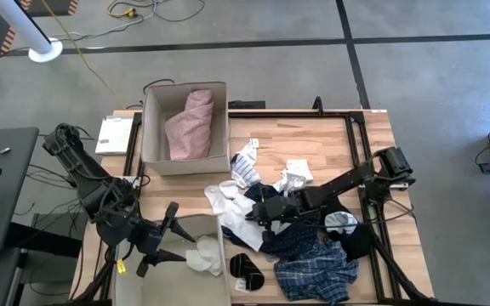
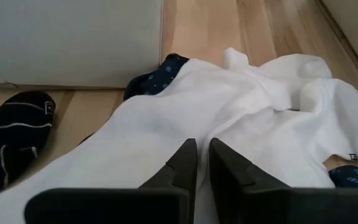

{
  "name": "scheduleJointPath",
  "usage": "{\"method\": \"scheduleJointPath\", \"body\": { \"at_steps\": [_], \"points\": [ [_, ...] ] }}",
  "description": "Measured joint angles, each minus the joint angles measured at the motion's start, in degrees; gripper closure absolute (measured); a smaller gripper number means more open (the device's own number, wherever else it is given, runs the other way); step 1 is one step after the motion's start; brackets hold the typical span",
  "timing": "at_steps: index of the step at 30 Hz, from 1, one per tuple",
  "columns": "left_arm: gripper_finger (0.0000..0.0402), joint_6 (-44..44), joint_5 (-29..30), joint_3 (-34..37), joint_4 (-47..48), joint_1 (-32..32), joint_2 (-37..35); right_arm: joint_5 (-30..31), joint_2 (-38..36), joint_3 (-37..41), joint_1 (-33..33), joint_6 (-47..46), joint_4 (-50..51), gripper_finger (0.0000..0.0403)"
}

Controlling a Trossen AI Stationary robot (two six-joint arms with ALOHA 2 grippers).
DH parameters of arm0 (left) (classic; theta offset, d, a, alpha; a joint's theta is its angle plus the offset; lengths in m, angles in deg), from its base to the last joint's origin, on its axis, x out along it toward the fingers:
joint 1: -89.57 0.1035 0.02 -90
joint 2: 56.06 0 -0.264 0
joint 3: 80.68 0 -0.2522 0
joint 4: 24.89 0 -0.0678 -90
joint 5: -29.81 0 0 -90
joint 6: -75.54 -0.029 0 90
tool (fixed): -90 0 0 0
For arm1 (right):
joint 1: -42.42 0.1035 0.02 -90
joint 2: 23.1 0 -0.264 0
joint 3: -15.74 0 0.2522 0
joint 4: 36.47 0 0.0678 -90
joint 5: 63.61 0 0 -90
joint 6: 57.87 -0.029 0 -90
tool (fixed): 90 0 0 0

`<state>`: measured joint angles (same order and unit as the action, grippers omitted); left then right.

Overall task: Sort clothes
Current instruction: Put the white sock into the bottom light brown laundry organizer

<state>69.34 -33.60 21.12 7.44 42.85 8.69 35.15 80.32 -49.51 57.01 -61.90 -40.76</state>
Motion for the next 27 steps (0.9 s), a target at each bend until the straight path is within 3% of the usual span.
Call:
{"method": "scheduleJointPath", "body": {
  "at_steps": [4,9,17,27],
  "points": [
    [0.0173,-0.18,0.0,0.0,-0.04,0.0,0.0,0.0,0.0,0.0,0.01,0.82,-0.23,0.0352],
    [0.0173,-0.68,-0.02,0.0,-0.15,0.0,0.0,0.02,-0.02,0.0,0.46,3.25,-1.76,0.0395],
    [0.0173,-1.63,0.23,0.0,-0.93,0.0,0.0,-0.04,-0.02,-2.98,2.06,7.35,-1.89,0.0401],
    [0.0173,-4.93,0.88,0.0,-2.98,0.21,0.0,1.85,-0.58,-14.25,4.49,15.64,11.08,0.0402]
  ]
}}
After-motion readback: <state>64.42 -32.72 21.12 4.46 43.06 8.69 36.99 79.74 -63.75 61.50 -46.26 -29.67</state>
